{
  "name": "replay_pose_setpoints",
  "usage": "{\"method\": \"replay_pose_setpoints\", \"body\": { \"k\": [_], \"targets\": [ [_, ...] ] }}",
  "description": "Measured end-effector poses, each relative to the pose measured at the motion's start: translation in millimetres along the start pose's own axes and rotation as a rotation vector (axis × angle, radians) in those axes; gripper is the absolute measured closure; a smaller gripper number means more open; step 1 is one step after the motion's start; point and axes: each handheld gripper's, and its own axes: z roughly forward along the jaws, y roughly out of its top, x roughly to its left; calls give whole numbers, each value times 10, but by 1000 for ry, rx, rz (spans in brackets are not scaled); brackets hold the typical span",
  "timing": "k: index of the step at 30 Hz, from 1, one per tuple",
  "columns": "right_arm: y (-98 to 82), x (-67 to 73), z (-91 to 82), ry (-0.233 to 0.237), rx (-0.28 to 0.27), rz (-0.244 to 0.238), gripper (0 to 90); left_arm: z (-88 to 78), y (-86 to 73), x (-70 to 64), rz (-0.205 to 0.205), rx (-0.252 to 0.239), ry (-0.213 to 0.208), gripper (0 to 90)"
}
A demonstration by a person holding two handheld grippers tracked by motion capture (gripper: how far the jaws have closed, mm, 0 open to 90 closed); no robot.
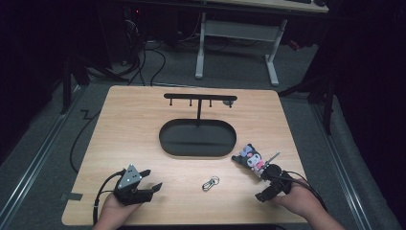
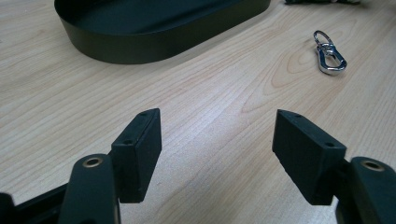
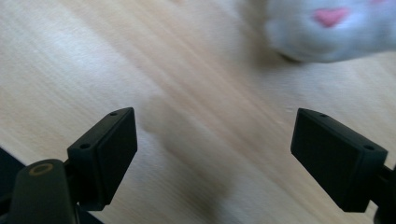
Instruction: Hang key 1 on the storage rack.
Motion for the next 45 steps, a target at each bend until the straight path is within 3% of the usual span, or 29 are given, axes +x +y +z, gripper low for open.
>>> {"method": "replay_pose_setpoints", "body": {
  "k": [9,13,22,29,45],
  "targets": [
    [61,-177,-107,-36,-27,24,120,-6,1,-9,3,-1,-1,335],
    [102,-234,-118,-31,-39,48,117,-11,1,-7,3,-1,-4,334],
    [213,-283,-108,-29,-51,61,137,-13,3,-3,3,-4,-3,334],
    [302,-354,-101,0,-67,81,145,-16,3,6,3,-4,-5,334],
    [437,-391,-12,-1,-66,72,235,-13,2,10,4,-5,-4,334]
  ]
}}
